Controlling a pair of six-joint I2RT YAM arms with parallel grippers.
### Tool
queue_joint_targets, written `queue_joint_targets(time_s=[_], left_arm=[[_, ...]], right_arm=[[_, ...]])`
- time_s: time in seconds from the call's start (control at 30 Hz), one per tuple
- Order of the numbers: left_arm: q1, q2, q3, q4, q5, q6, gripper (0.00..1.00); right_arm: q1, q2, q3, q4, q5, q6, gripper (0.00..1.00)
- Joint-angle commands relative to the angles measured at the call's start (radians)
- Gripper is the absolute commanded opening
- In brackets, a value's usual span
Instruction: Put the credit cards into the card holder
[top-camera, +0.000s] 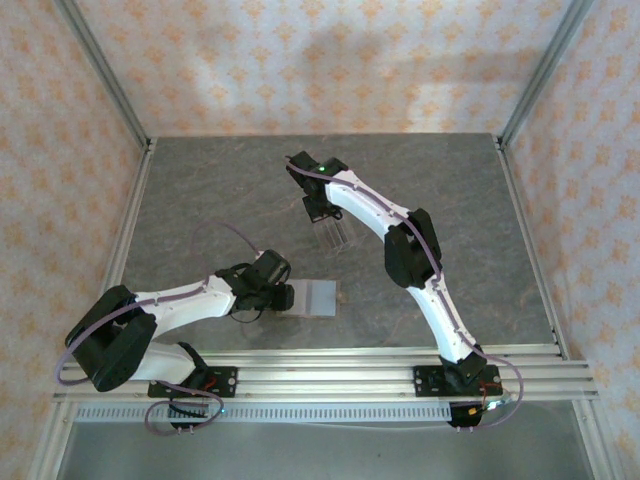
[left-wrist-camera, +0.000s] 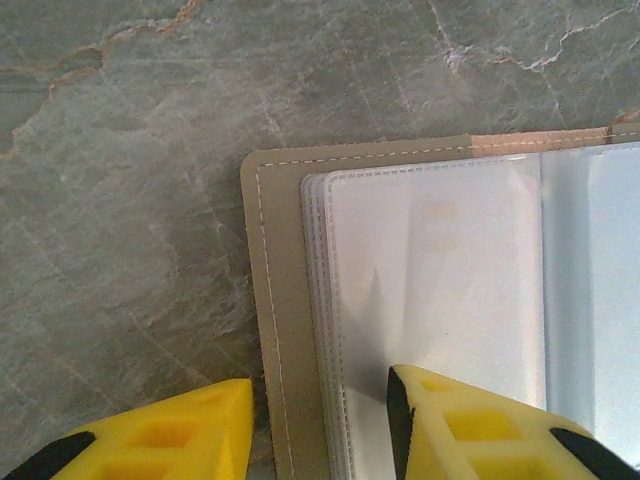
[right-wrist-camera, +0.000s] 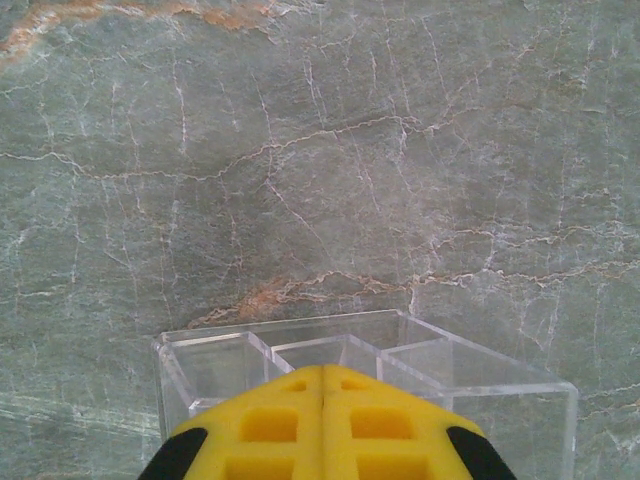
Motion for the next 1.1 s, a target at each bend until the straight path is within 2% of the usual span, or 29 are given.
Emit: queue_joint_targets(time_s=[0.0, 0.77, 0.97, 1.07], left_arm=[[0.010, -0.005, -0.011, 0.004, -0.005, -0.001, 0.40], [0.010, 0.000, -0.008, -0.002, -0.007, -0.006, 0.40], [0.010, -0.003, -0.005, -0.007, -0.007, -0.006, 0.40], [0.010, -0.009, -0.006, -0.010, -0.006, -0.008, 0.40]], right_arm=[[-0.001, -0.060, 0.028, -0.060, 0.039, -0.020, 0.00], [0.001, -0.209, 0.013, -0.088, -0.005, -0.011, 0.00], [0.008, -0.290, -0.062, -0.046, -0.071, 0.014, 0.00], [0.017, -0.362, -0.156, 0.015, -0.130, 0.044, 0.00]])
